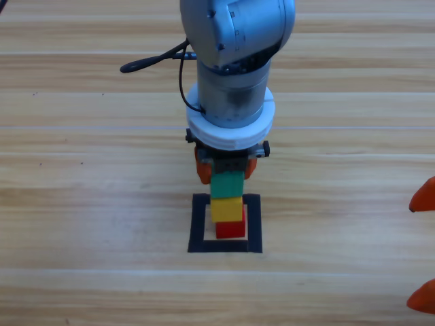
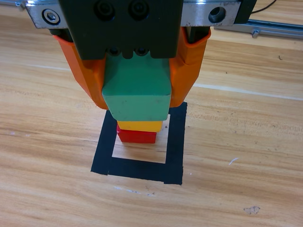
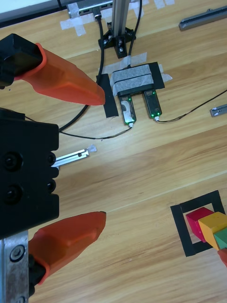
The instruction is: Stack the blocks in the rectangular block: red at the bottom, yellow in the middle, green on top
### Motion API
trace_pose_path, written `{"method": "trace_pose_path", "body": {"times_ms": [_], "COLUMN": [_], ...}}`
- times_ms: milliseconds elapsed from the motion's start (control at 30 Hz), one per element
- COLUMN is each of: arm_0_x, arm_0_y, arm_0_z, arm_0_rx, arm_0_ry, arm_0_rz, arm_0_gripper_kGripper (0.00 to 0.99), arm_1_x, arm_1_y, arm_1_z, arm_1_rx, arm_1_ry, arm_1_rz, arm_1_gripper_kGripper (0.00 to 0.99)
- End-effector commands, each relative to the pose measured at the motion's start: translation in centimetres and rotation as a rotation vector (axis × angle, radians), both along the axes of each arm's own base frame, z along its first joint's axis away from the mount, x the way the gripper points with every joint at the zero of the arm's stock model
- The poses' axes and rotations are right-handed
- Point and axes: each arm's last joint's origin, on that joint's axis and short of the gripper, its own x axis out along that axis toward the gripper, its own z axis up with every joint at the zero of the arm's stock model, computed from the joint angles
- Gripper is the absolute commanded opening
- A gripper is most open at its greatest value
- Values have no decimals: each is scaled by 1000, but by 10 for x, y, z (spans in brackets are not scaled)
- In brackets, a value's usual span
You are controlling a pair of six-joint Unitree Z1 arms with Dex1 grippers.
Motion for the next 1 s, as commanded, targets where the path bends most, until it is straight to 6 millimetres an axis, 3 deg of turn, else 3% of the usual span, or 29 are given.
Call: {"method": "trace_pose_path", "body": {"times_ms": [33, 233, 500, 667, 833, 1000], "arm_0_x": [3, -1, -6, -9, -14, -18], "arm_0_y": [-3, -6, -10, -12, -13, -17], "arm_0_z": [-24, -25, -25, -22, -16, 7], "arm_0_rx": [38, 38, 38, 31, 22, -21], "arm_0_ry": [38, 38, 36, 32, 22, -37], "arm_0_rz": [14, 10, 9, 7, 4, -6], "arm_0_gripper_kGripper": [20, 179, 578, 723, 951, 990], "arm_1_x": [10, 10, 10, 10, 10, 10], "arm_1_y": [7, 7, 7, 7, 6, 6], "arm_1_z": [-12, -12, -12, -12, -13, -12], "arm_1_rx": [-54, -54, -55, -57, -61, -58], "arm_1_ry": [50, 49, 49, 49, 51, 49], "arm_1_rz": [-16, -14, -13, -12, -12, -12], "arm_1_gripper_kGripper": [986, 986, 986, 986, 986, 986]}}
